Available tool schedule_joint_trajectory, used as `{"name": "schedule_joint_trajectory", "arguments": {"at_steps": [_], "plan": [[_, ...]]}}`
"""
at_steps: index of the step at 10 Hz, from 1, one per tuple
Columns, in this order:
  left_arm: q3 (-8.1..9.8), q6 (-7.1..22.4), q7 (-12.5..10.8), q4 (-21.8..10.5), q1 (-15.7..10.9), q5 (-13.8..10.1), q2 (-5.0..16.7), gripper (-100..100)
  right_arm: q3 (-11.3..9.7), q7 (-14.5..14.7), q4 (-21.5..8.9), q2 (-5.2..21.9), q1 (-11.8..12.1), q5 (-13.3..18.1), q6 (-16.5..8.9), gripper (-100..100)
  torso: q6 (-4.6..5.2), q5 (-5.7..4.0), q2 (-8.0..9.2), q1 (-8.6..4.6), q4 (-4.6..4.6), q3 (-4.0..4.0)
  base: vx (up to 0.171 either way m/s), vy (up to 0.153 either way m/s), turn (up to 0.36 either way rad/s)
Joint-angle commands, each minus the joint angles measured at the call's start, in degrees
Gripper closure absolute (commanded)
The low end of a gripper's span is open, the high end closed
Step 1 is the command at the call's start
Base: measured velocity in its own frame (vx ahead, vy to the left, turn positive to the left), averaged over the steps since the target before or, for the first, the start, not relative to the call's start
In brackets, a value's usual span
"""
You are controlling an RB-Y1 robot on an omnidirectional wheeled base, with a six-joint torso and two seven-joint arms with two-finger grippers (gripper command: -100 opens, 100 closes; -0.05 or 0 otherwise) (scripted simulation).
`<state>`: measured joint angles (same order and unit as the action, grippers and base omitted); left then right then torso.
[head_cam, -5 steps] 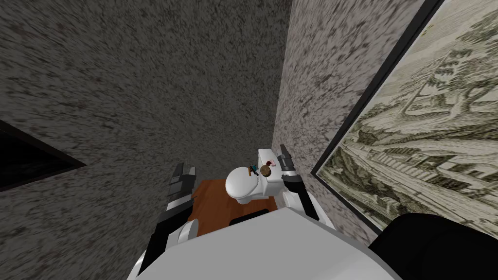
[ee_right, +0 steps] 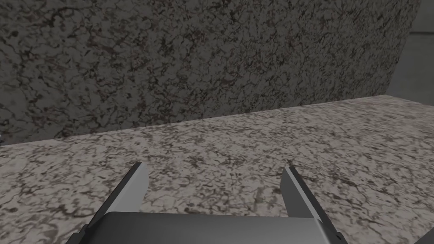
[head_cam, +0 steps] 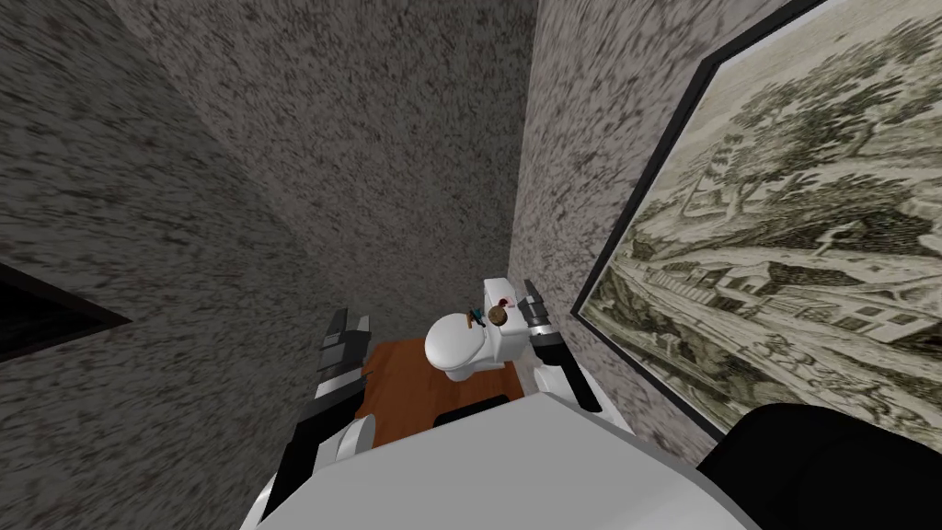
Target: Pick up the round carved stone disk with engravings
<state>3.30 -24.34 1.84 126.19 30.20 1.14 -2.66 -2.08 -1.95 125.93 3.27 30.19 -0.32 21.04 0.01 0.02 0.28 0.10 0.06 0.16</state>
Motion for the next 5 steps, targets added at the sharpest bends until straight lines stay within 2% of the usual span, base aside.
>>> {"name": "schedule_joint_trajectory", "arguments": {"at_steps": [1, 2, 3, 4, 5], "plan": [[0.00, 0.00, 0.00, 0.00, 0.00, 0.00, 0.00, 0, -1.31, -2.55, -1.66, 1.20, -0.30, -2.86, -2.30, -100, 0.00, 0.00, 0.00, 0.00, 0.00, 0.00, -0.073, 0.026, -0.148], [0.00, 0.00, 0.00, 0.00, 0.00, 0.00, 0.00, 0, -2.08, -4.30, -2.75, 1.97, -0.53, -4.61, -3.74, -100, 0.00, 0.00, 0.00, 0.00, 0.00, 0.00, -0.081, 0.025, -0.157], [0.00, 0.00, 0.00, 0.00, 0.00, 0.00, 0.00, 0, -2.08, -4.30, -2.75, 1.97, -0.53, -5.31, -3.88, -100, 0.00, 0.00, 0.02, 0.00, 0.01, 0.01, -0.059, 0.008, -0.045], [0.00, 0.00, 0.00, 0.00, 0.00, 0.00, 0.00, 0, -2.85, -6.20, -3.95, 2.74, -0.85, -7.54, -5.58, -100, -0.02, 0.00, -0.04, -0.04, 0.00, -0.02, -0.061, 0.005, -0.092], [0.00, 0.00, 0.00, 0.00, 0.00, 0.00, 0.00, 0, -2.85, -6.20, -3.95, 2.74, -0.85, -7.73, -5.58, -100, 0.00, -0.01, -0.04, -0.05, -0.01, -0.03, -0.046, 0.005, -0.073]]}}
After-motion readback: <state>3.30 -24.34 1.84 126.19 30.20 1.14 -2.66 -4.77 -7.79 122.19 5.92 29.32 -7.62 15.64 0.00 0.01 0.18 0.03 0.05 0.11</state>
